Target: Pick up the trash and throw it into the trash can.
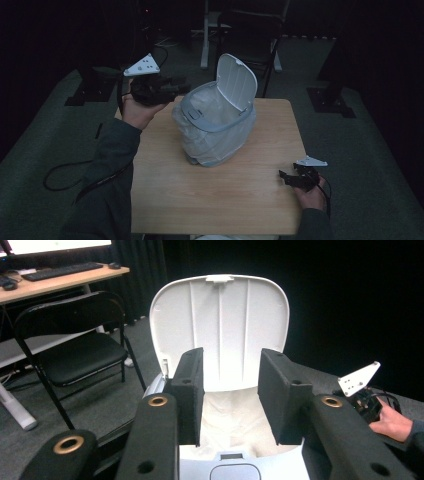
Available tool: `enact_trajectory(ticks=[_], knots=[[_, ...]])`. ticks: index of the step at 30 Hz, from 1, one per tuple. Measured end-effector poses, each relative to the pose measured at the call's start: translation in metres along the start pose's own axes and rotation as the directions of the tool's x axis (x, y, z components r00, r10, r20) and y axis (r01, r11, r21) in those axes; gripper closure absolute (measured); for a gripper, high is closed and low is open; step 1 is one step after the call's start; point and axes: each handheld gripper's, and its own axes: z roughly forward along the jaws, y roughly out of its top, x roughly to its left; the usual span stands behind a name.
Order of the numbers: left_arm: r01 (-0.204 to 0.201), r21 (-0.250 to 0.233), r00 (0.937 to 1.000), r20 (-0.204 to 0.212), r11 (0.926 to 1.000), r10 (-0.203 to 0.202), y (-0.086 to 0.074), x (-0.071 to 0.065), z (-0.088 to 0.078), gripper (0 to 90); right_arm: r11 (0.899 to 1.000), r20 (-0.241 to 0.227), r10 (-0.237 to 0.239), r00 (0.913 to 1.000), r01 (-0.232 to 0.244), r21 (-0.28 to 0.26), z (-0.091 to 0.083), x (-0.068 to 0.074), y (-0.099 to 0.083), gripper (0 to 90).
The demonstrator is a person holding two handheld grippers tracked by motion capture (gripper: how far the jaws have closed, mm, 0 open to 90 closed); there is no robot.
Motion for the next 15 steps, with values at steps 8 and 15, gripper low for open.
enact_trajectory(ticks=[8,15], knots=[[0.006,-0.007,0.9999,-0.009,1.0000,-0.006,-0.002,0.004,0.007,59.2,1.000,0.000,0.000,1.0000,0.000,0.000,0.000,0.000,0.000,25.0],[0.012,-0.017,0.9998,-0.015,0.9998,-0.012,-0.006,0.008,0.014,57.3,1.000,0.000,0.000,1.0000,0.000,0.000,0.000,0.000,0.000,25.0]])
